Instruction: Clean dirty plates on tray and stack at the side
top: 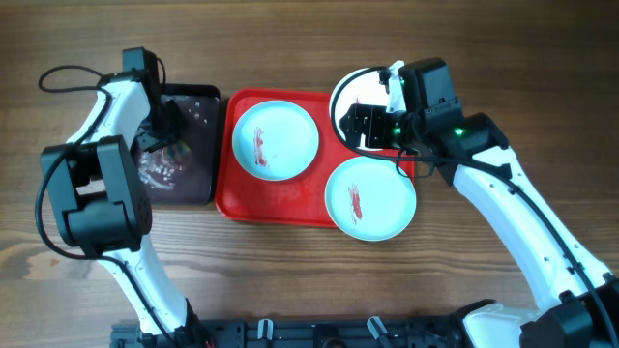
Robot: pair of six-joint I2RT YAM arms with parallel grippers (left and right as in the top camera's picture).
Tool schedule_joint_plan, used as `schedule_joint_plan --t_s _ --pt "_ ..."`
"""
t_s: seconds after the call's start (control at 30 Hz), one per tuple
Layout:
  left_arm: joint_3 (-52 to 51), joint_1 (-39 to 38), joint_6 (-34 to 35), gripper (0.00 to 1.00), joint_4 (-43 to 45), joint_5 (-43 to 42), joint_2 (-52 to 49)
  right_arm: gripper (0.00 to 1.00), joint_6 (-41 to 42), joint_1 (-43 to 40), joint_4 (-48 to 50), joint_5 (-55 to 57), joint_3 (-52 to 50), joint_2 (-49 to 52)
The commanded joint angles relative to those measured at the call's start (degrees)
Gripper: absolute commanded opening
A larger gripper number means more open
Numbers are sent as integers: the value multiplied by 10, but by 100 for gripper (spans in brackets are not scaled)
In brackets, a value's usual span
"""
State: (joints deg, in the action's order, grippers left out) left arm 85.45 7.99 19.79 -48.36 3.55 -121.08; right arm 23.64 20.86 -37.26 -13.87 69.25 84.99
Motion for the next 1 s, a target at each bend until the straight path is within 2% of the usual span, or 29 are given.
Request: schedule_joint_plan --t_s 0.0,0.37,0.47,0.53,0.63,0.83,0.97 --pt "-4 1 -1 4 -6 1 -3 86 3 2 4 9 11 11" --pt "30 1 -1 4 -106 -12 135 78 20 21 64 -40 14 84" --pt "30 1 -5 4 -125 -40 175 77 26 39 65 -35 35 120" --pt "30 1 -35 4 -130 -89 191 76 33 48 61 -35 56 148" --pt "30 1 -47 4 -133 -132 206 75 34 57 59 -35 90 191" --pt "30 1 -47 4 -137 -134 208 70 50 63 56 -6 110 247" --pt "30 -9 -75 4 -136 -134 208 70 48 63 47 -2 110 279"
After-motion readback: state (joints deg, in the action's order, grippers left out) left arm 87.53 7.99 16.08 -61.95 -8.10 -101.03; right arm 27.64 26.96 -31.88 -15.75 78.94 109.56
